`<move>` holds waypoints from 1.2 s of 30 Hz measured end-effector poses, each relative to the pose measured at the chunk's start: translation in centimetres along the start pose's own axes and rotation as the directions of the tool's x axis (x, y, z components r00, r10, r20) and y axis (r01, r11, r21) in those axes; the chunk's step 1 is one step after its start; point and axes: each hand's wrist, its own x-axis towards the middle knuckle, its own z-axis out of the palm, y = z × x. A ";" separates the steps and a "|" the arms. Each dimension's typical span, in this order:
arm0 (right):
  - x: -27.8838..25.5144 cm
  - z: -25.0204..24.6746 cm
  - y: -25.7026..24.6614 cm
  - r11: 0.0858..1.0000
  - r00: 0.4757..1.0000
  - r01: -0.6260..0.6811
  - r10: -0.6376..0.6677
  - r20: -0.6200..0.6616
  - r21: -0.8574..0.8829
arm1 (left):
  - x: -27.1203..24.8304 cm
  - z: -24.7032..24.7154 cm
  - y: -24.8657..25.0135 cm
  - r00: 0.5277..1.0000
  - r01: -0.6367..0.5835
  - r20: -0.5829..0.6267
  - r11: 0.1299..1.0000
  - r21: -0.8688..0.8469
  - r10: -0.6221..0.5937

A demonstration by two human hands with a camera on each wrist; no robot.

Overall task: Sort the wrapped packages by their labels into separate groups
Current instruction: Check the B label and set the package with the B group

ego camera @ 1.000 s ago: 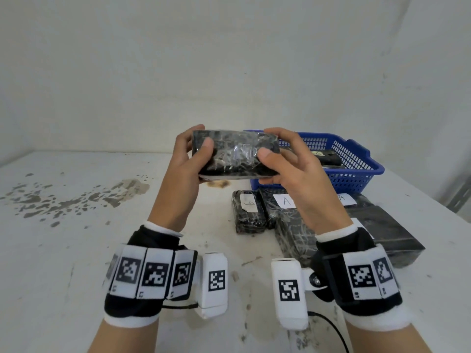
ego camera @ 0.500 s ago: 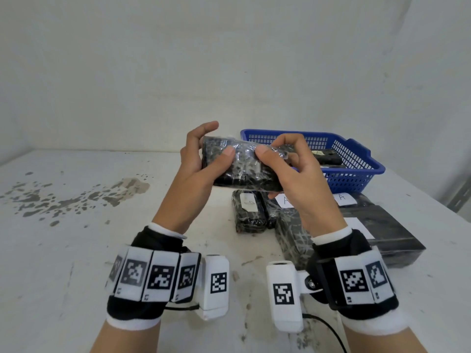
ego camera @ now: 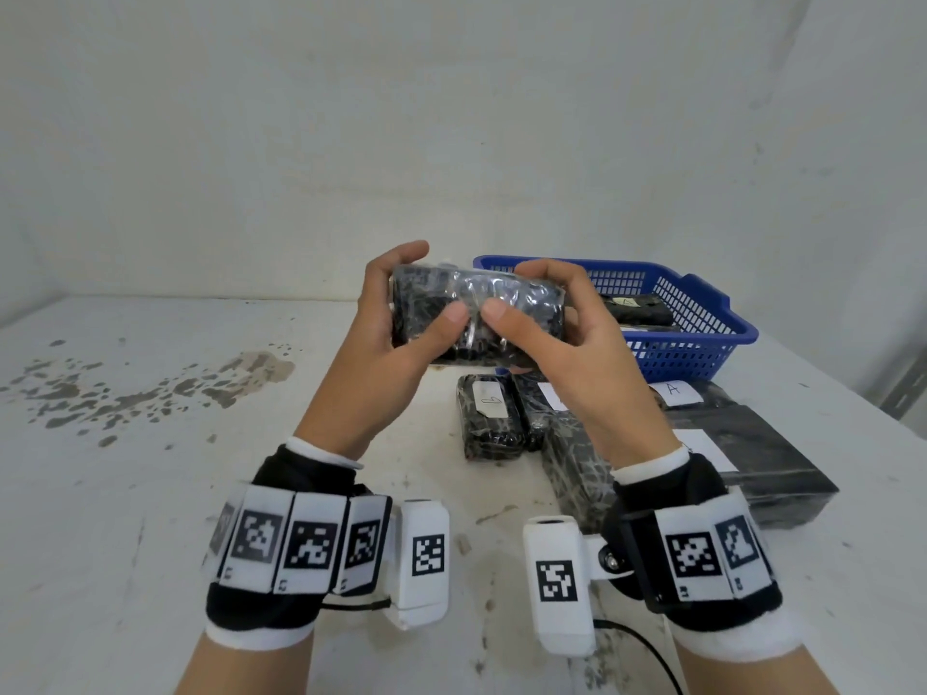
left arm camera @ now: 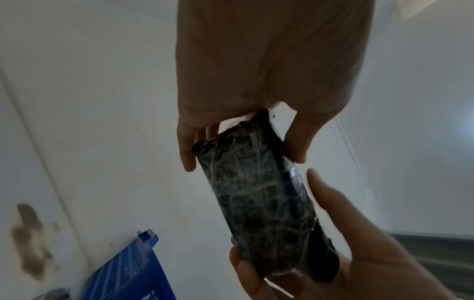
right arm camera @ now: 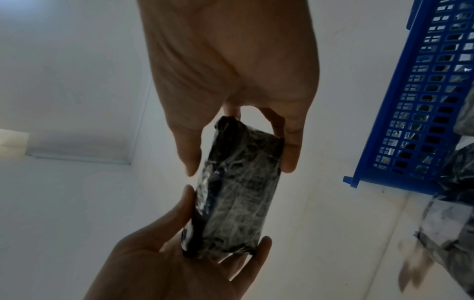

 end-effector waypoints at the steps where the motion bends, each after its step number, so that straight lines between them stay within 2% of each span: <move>1: -0.1 0.0 -0.1 1.000 1.000 0.003 -0.003 -0.017 -0.006 | 0.0 0.0 0.0 1.000 0.000 0.005 1.000 0.005 0.000; 7: -0.1 -0.1 -0.3 1.000 0.998 0.013 -0.012 -0.058 0.020 | -0.2 0.2 0.1 0.999 -0.018 -0.036 1.000 -0.014 0.018; 12: 0.0 -0.7 -0.2 0.991 0.995 -0.096 0.098 -0.011 0.092 | -0.1 0.1 0.1 0.997 -0.068 -0.029 0.998 0.010 0.069; 17: 0.1 -1.1 -0.3 0.993 0.999 -0.045 0.048 -0.025 0.106 | 0.2 -0.1 -0.4 0.995 0.044 -0.090 0.999 -0.020 -0.046; 20: 0.0 -0.9 -0.5 0.992 0.997 -0.066 0.068 -0.020 0.111 | 0.4 -0.2 -0.2 0.987 0.106 -0.110 0.992 -0.075 -0.114; 25: 0.0 -0.8 -0.6 0.995 0.998 -0.056 0.056 0.003 0.077 | 0.5 -0.4 -0.1 0.988 0.108 -0.100 0.989 -0.102 -0.118; 30: 0.1 -0.5 -0.5 0.992 0.993 -0.098 0.103 -0.055 0.079 | 0.4 -0.3 -0.4 0.985 0.119 -0.121 0.990 -0.073 -0.127; 36: -0.2 -0.2 -0.8 0.994 0.990 -0.096 0.100 -0.098 0.053 | 0.2 0.3 -0.4 0.994 0.086 -0.070 0.996 -0.035 -0.089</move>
